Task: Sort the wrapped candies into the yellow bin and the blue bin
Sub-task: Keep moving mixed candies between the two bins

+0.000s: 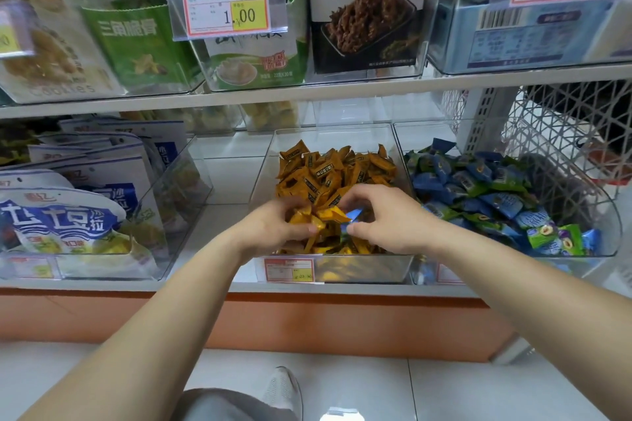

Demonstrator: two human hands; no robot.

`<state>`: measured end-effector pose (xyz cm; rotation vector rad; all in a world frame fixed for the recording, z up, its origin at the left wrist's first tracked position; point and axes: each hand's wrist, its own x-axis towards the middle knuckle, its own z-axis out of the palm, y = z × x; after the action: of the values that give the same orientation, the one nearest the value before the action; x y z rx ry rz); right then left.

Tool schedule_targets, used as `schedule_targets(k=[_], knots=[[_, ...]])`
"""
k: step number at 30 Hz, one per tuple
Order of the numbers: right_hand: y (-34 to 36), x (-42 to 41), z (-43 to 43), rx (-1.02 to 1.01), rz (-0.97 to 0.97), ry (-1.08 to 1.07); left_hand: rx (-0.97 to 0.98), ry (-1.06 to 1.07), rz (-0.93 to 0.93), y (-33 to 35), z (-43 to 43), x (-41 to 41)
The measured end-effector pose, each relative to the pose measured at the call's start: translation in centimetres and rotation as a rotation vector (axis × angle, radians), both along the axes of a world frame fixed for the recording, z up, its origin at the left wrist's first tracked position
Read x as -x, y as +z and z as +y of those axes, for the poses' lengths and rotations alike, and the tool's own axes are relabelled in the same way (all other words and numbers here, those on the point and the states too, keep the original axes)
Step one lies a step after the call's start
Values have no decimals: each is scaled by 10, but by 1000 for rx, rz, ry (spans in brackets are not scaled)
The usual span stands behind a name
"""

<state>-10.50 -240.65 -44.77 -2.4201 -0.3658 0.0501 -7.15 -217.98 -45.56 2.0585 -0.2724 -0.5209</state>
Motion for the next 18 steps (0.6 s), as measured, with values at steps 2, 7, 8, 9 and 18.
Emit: schedule_targets(k=[2, 7, 8, 9, 18], knots=[[5, -1, -1, -38, -76, -22, 84, 73, -19, -1, -1, -2], [21, -8, -11, -116, -232, -124, -26, 64, -177, -3, 0, -7], [23, -10, -15, -129, -250, -146, -19, 60, -190, -2, -2, -7], [25, -11, -19, -141, -267, -169, -20, 52, -222, 0, -4, -8], [19, -7, -85, -14, -532, -392, -618, 21, -362, -5, -27, -11]])
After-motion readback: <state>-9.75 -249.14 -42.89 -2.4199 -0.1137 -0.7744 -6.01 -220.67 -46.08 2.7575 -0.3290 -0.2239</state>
